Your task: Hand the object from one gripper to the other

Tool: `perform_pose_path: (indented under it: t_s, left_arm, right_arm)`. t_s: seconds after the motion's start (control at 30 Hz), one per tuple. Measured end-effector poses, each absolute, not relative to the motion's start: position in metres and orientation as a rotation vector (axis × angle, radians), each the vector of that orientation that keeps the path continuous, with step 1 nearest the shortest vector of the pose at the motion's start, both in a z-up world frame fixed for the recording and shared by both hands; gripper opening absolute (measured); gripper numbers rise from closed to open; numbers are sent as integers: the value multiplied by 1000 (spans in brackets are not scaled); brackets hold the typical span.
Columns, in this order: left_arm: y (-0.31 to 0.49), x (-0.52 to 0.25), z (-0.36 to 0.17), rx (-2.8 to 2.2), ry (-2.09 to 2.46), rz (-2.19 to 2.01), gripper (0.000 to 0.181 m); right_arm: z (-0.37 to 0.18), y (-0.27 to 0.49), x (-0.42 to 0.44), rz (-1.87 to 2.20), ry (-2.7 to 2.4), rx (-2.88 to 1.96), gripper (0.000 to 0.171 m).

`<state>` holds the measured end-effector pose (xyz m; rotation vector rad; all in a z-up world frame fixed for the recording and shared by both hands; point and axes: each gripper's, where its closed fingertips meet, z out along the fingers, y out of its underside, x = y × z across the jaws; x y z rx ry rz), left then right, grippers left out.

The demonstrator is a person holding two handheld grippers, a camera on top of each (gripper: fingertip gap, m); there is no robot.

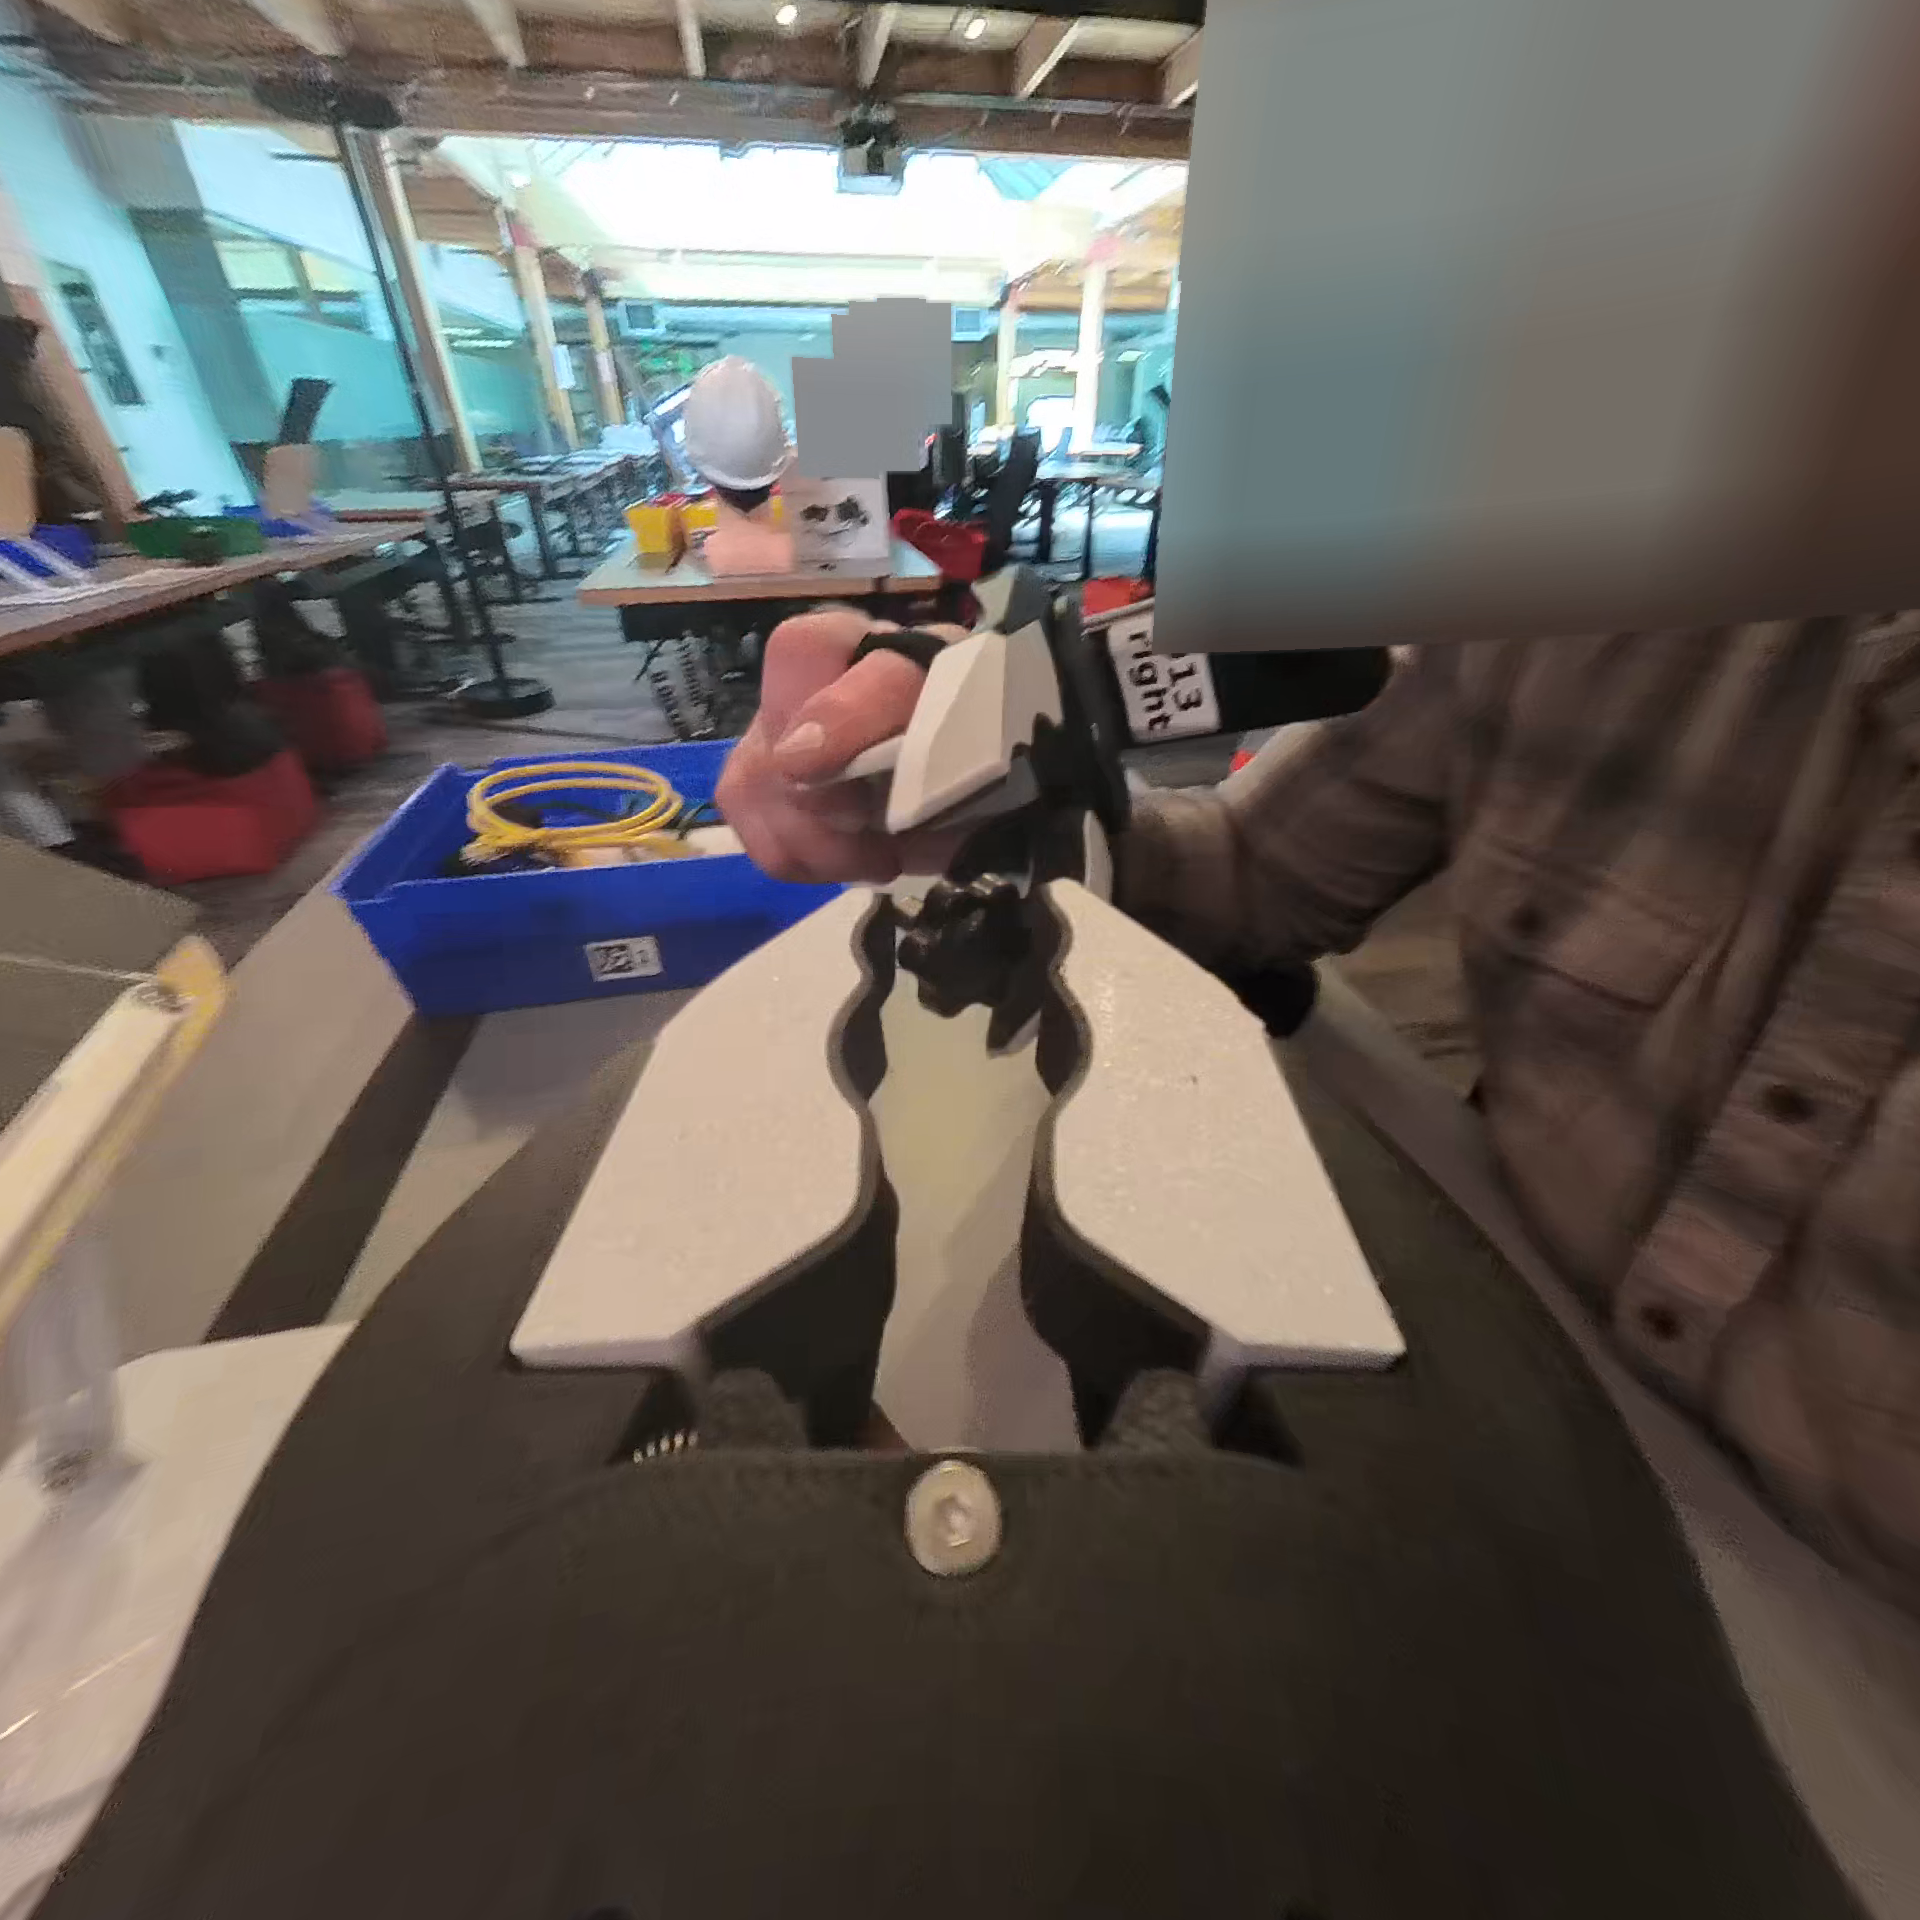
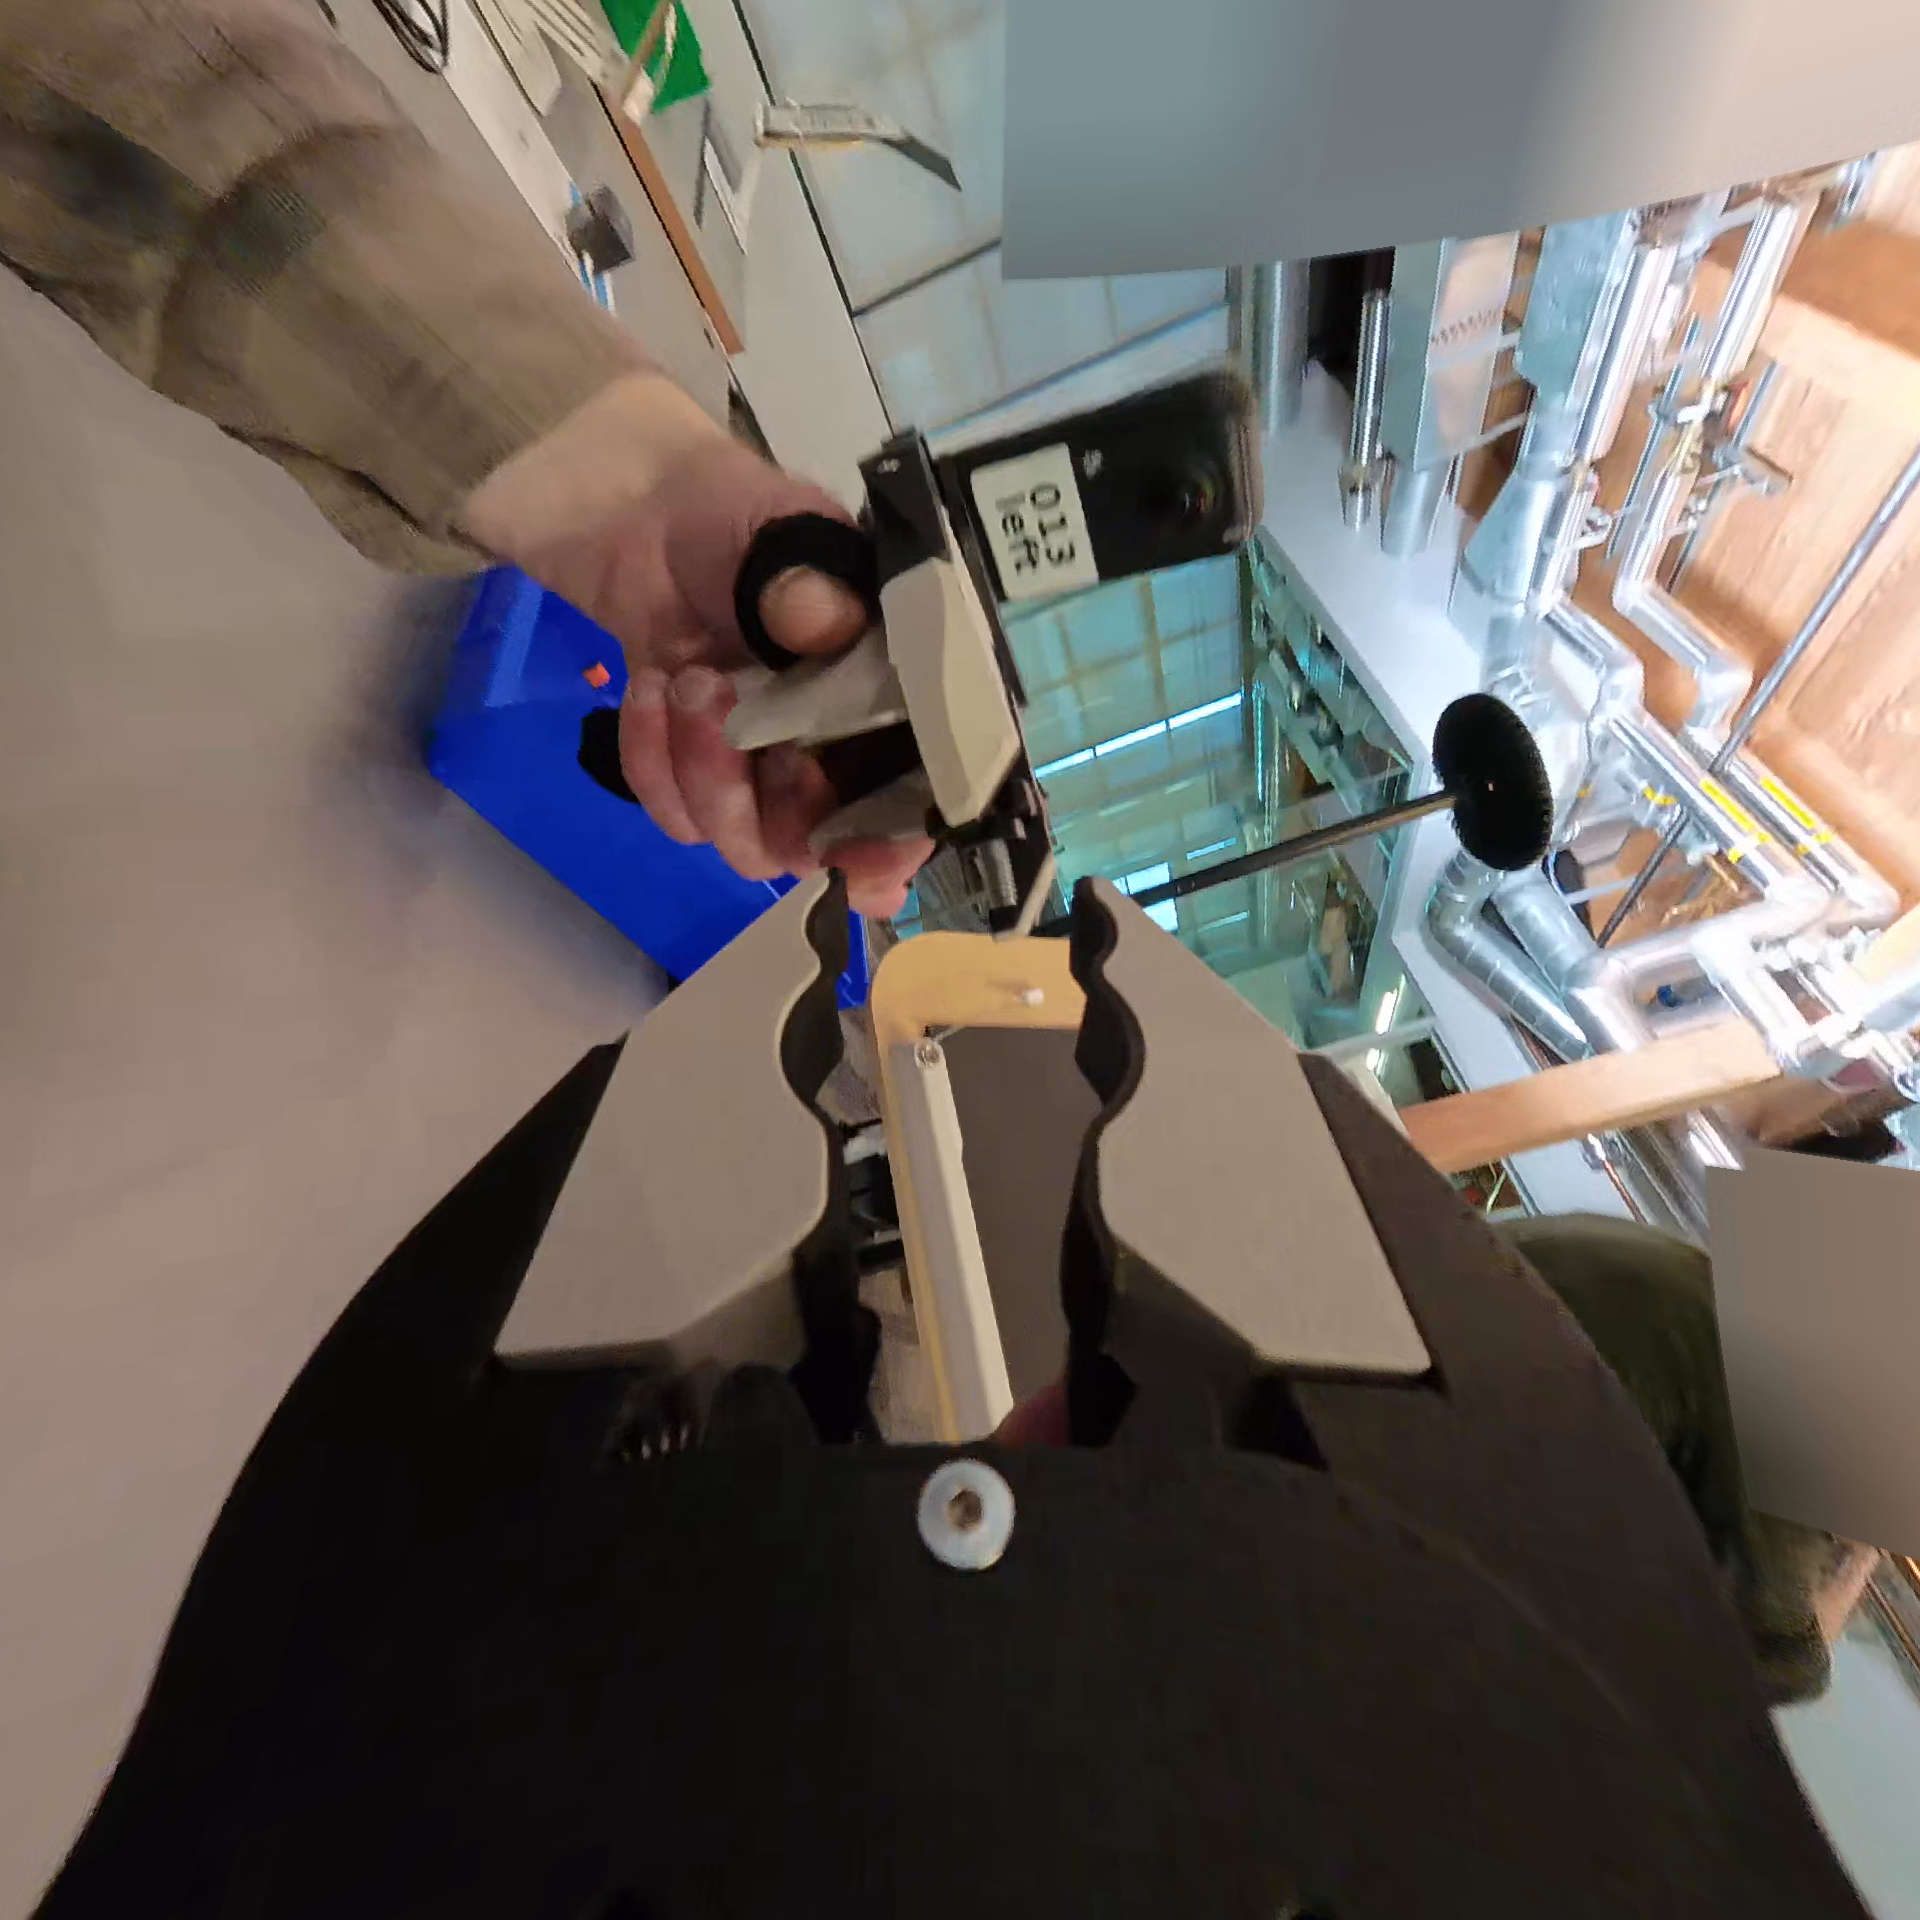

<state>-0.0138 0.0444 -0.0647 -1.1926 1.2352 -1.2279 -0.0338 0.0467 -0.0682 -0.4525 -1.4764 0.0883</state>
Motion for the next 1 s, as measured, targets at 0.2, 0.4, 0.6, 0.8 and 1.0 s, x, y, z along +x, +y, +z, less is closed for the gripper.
perform_pose_path:
  t_s: [0.2, 0.4, 0.6, 0.8, 1.0]
  left_arm:
    - [31, -13, -68, -1126, 1254, -1435, 24]
    - [35, -12, -68, -1138, 1215, -1458, 24]
    - [40, -12, -62, -1136, 1147, -1477, 26]
    - [48, -14, -51, -1123, 1073, -1408, 31]
    - [59, -19, -43, -1131, 1006, -1326, 36]
  right_arm:
    - [-72, 41, -39, -35, -1490, -368, 28]
    - [-68, 50, -40, -180, -1433, -342, 9]
    - [-62, 56, -39, -188, -1386, -389, 6]
    - [-51, 60, -37, -12, -1298, -500, 4]
    - [-48, 66, -36, 102, -1244, -580, 2]
